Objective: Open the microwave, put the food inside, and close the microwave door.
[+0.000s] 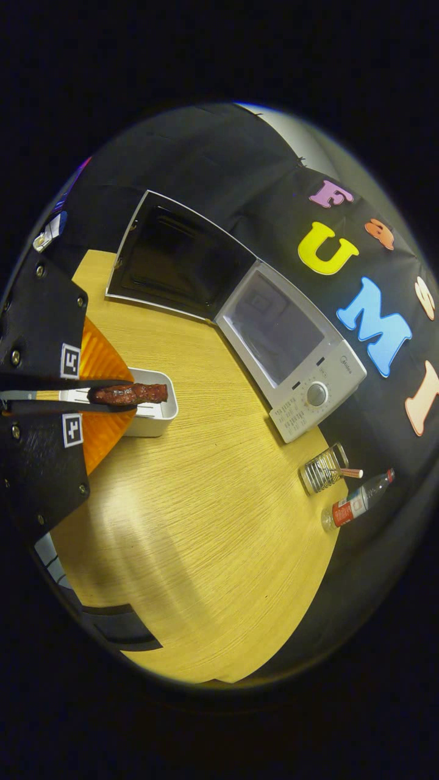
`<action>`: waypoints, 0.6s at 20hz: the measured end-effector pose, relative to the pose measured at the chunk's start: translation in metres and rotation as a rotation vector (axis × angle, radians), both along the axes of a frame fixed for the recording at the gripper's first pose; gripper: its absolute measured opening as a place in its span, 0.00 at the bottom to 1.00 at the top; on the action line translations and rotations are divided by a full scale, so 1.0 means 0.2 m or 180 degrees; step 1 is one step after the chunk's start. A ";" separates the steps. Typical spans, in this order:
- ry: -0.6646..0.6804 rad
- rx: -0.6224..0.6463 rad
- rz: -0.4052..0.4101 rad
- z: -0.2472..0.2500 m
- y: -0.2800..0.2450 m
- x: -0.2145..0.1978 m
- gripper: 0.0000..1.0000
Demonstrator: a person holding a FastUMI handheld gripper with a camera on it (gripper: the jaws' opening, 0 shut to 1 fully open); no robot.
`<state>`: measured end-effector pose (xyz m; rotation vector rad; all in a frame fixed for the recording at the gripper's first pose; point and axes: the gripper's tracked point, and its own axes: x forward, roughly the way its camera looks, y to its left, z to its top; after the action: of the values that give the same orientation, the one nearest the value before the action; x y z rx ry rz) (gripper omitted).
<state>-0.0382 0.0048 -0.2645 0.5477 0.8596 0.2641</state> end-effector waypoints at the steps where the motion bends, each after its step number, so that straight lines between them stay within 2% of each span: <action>1: -0.0025 -0.0005 0.0003 0.02 0.00 0.01 0.06; 6: -0.0174 0.0031 0.0010 0.12 0.04 0.08 0.06; 12: -0.0397 0.0158 0.0080 0.27 0.17 0.26 0.06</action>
<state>0.0146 0.0378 -0.2103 0.5611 0.7409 0.3399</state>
